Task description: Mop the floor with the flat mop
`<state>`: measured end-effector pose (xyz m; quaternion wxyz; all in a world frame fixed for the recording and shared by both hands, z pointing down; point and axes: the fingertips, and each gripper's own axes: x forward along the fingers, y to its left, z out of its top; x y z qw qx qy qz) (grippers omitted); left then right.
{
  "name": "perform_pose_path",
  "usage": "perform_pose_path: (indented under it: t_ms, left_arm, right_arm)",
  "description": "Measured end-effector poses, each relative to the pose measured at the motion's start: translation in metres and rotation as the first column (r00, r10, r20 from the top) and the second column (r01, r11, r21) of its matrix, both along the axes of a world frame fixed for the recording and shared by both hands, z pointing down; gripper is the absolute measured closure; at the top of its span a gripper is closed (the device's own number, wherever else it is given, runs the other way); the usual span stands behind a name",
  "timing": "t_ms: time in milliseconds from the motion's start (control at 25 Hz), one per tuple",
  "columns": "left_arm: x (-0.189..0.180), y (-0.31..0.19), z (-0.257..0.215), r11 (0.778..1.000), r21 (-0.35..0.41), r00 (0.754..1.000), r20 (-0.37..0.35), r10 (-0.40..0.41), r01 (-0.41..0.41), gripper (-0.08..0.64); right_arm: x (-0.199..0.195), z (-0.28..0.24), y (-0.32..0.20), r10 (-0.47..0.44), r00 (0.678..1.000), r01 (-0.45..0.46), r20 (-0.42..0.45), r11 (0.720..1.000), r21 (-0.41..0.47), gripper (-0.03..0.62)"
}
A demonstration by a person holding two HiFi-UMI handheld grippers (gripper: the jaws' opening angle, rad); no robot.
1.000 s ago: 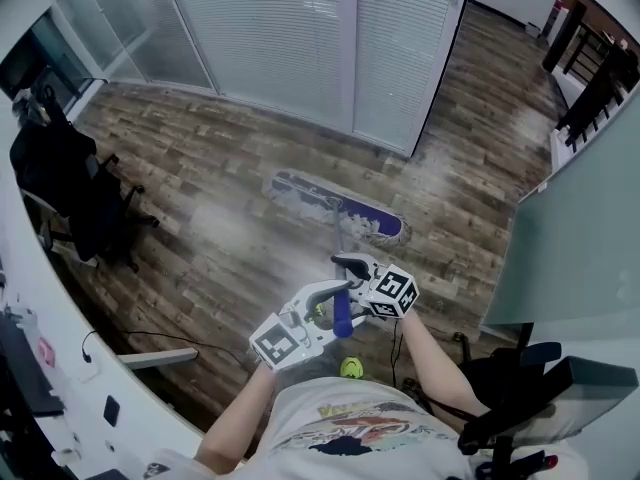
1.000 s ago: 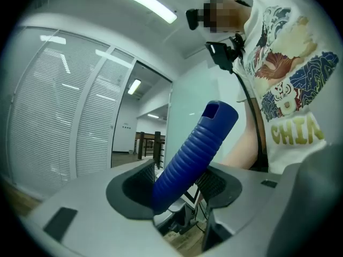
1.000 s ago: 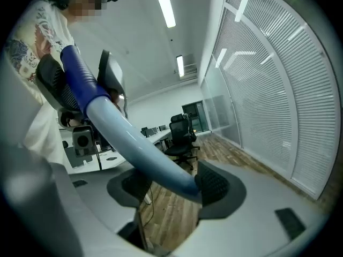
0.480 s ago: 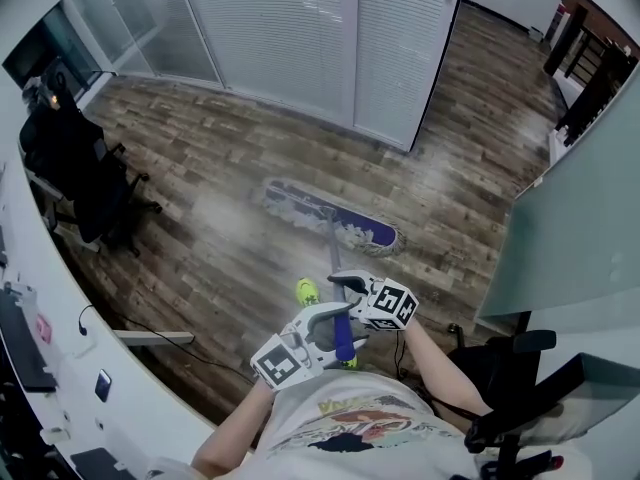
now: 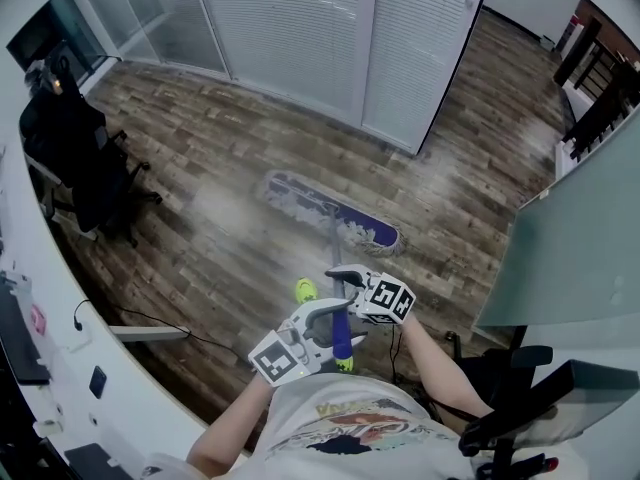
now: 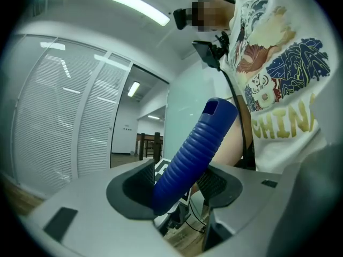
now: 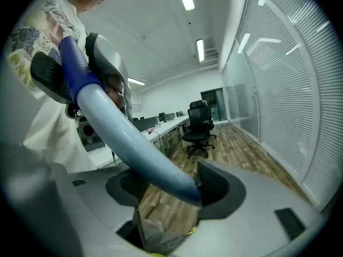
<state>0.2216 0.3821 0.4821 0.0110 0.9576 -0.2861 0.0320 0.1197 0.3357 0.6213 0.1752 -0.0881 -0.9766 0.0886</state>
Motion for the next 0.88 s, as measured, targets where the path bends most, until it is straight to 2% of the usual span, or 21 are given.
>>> perform_pose_path:
  t_ms: [160, 360, 680, 880]
  left_arm:
    - [-0.019, -0.03, 0.006, 1.0, 0.005, 1.0, 0.003, 0.0, 0.0, 0.343]
    - [-0.051, -0.086, 0.005, 1.0, 0.018, 1.0, -0.027, -0.006, 0.007, 0.342]
    - [-0.14, -0.184, -0.011, 1.0, 0.015, 0.997, -0.075, 0.015, -0.014, 0.342]
    - [-0.199, -0.242, -0.026, 0.999, 0.031, 0.989, -0.15, -0.011, 0.016, 0.343]
  right_arm:
    - [-0.019, 0.007, -0.032, -0.004, 1.0, 0.005, -0.029, 1.0, 0.021, 0.337]
    - [-0.049, 0.007, -0.091, 0.062, 0.998, -0.062, -0.015, 0.998, 0.003, 0.337]
    - [-0.133, -0.003, -0.191, 0.11, 0.993, -0.11, -0.045, 0.994, -0.012, 0.337]
    - [-0.186, -0.014, -0.25, 0.175, 0.985, -0.175, -0.004, 0.984, -0.037, 0.337]
